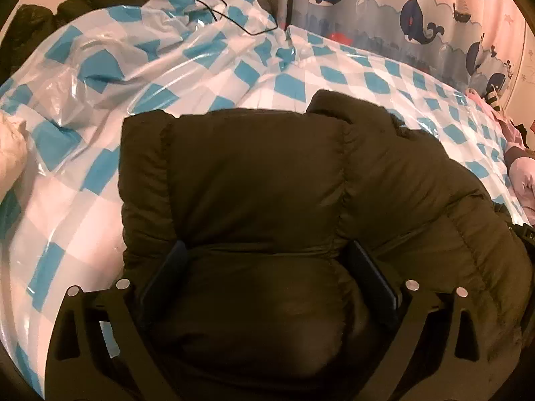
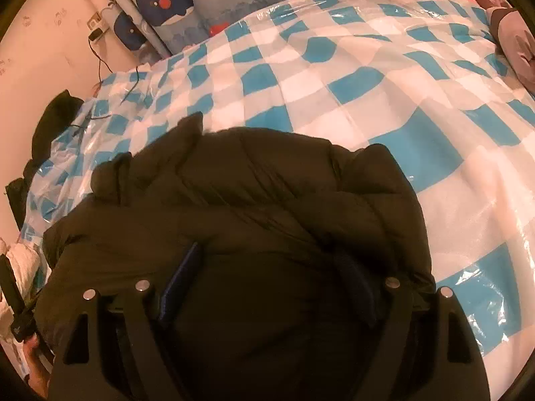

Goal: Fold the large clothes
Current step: 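Lift the jacket hem with both grippers and fold it toward the collar, then hold the olive jacket up off the quilt with both grippers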

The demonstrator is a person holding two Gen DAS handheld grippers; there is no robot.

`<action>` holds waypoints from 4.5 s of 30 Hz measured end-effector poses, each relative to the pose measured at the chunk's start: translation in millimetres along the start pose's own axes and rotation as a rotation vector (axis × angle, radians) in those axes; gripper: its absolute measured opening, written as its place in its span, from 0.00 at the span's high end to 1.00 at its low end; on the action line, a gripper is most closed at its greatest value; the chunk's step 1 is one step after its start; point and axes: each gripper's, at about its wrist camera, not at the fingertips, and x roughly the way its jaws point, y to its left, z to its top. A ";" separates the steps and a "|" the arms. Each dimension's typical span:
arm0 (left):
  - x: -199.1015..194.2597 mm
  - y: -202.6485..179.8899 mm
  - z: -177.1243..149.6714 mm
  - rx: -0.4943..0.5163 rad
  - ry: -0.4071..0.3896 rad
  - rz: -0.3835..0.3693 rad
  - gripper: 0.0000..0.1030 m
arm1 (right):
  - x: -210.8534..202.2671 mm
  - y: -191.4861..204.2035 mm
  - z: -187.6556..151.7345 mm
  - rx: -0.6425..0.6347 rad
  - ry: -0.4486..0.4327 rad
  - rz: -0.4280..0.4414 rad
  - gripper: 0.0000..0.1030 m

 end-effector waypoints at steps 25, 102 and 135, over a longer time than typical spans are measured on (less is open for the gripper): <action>-259.5 204.1 -192.9 -0.287 0.183 0.086 0.09 | -238.1 -134.9 -166.6 0.375 0.255 0.397 0.16; -275.2 143.6 -365.1 -0.586 0.414 -0.622 0.16 | -289.9 -182.3 -329.9 0.512 0.447 0.858 0.13; -263.4 100.7 -365.0 -0.548 0.480 -0.639 0.27 | -277.9 -157.3 -345.4 0.374 0.433 1.009 0.69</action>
